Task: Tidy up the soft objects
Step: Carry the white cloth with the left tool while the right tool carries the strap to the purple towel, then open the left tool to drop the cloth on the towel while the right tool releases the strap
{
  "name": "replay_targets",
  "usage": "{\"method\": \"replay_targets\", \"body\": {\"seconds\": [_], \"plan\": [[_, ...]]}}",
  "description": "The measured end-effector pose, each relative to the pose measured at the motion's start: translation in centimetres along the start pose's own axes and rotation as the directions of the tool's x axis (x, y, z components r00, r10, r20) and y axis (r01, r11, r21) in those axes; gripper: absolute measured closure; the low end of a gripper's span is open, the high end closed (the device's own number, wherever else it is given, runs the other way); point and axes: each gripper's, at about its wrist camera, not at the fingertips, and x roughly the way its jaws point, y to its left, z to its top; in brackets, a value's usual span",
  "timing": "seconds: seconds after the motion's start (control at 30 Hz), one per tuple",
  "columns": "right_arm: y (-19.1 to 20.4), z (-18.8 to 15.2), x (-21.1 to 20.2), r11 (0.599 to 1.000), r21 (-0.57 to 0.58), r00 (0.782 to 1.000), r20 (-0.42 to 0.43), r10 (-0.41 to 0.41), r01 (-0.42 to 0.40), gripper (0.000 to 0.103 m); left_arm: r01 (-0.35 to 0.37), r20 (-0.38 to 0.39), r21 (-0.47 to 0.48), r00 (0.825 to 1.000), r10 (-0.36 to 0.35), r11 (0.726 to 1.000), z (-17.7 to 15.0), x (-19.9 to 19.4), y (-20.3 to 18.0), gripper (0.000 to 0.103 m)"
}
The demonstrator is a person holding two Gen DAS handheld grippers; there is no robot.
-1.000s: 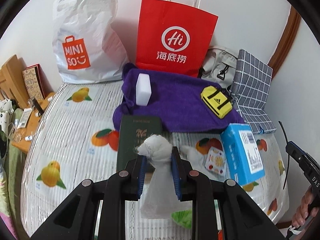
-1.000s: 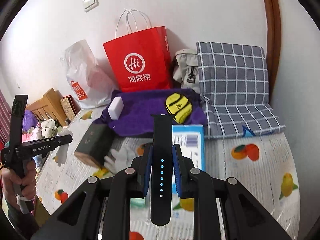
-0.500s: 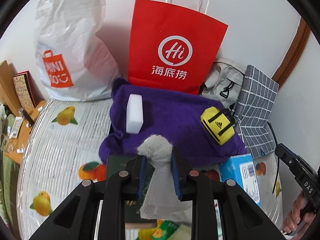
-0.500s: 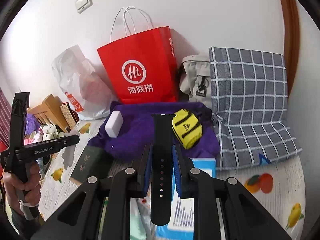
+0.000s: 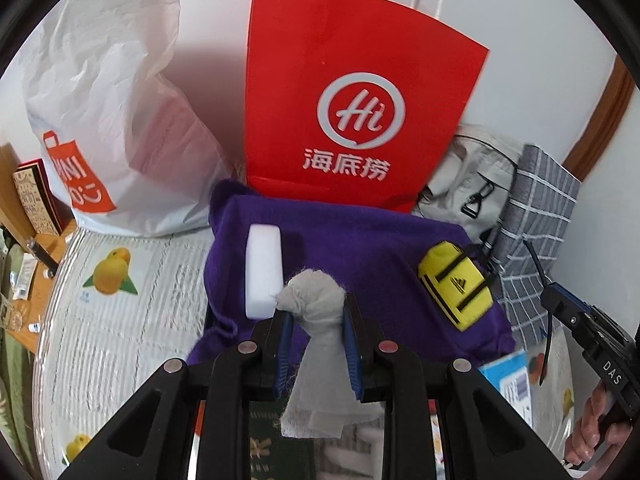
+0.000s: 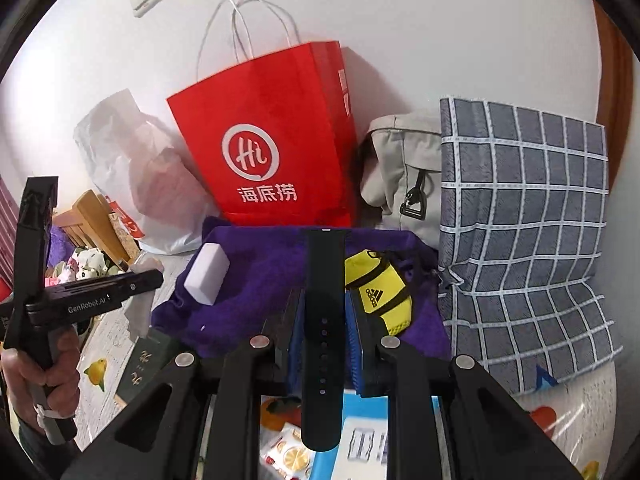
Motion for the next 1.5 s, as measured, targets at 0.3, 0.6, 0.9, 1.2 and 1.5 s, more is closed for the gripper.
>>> {"method": "replay_targets", "body": {"seconds": [0.3,0.6,0.9,1.2,1.5], "plan": [[-1.2,0.9,5.4,1.000,0.003,0.999,-0.039,0.013,-0.013,0.083,0.014,-0.029,-0.019,0.999,-0.015,1.000,1.4,4.0,1.3,0.080],[-1.8,0.1,9.1,0.999,-0.015,0.993,-0.111,-0.031,0.030,0.083,0.014,-0.067,-0.014,0.998,-0.015,1.000,1.7,6.3,2.0,0.080],[-2.0,-0.6,11.0,0.999,-0.016,0.986,-0.160,-0.051,0.049,0.083,-0.001,-0.116,-0.018,0.993,-0.001,1.000,1.4,7.9,2.0,0.079],[-2.1,-0.8,11.9,0.998,-0.027,0.978,-0.197,-0.067,0.063,0.083,-0.013,-0.135,0.011,0.991,0.014,1.000,1.3,8.7,1.3,0.078],[-1.9,-0.8,11.9,0.997,-0.037,0.971,-0.225,-0.076,0.070,0.080,-0.002,-0.146,-0.002,0.989,0.002,1.000,1.4,8.5,2.0,0.077]]}}
